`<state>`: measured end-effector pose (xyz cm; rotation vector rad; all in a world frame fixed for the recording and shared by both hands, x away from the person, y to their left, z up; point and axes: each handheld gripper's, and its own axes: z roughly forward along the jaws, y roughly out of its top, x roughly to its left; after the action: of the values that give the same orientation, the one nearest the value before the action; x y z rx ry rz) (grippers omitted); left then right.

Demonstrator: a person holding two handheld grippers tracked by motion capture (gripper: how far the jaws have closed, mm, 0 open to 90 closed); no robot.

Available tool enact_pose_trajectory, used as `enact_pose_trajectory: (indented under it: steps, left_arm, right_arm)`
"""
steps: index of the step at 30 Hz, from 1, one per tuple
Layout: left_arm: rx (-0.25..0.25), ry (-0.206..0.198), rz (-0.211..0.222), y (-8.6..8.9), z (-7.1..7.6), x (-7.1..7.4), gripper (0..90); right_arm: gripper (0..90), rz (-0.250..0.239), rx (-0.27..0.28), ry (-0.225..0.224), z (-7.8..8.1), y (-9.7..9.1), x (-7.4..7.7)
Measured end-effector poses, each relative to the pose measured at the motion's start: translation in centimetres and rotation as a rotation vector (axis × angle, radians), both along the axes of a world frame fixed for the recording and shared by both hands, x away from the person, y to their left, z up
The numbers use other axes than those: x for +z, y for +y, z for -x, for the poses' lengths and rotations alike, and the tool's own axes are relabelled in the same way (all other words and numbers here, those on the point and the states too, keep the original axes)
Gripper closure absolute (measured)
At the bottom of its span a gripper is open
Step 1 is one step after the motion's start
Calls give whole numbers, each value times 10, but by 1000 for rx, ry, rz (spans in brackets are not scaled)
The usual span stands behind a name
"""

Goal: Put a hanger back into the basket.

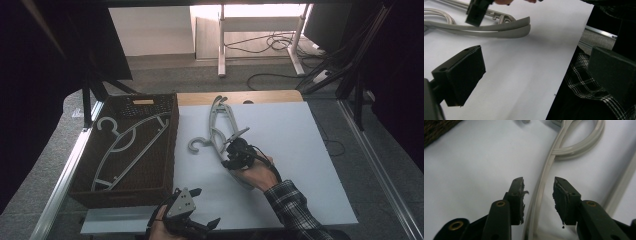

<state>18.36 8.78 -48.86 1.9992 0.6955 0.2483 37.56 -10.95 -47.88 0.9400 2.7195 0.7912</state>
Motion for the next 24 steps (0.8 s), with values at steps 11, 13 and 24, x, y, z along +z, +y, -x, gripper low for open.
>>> enact_pose_trajectory:
  steps: [11,13,24]
  left_arm:
    - [-4,8,0,0,-1,-1,20]
    - [-5,9,1,0,-1,-2,20]
    - [-1,14,6,1,-1,-2,20]
  right_arm:
    - [628,14,-58,37,-19,12,-13]
    - [628,7,-72,49,-22,13,-16]
    - [778,-22,-136,126,-29,15,-23]
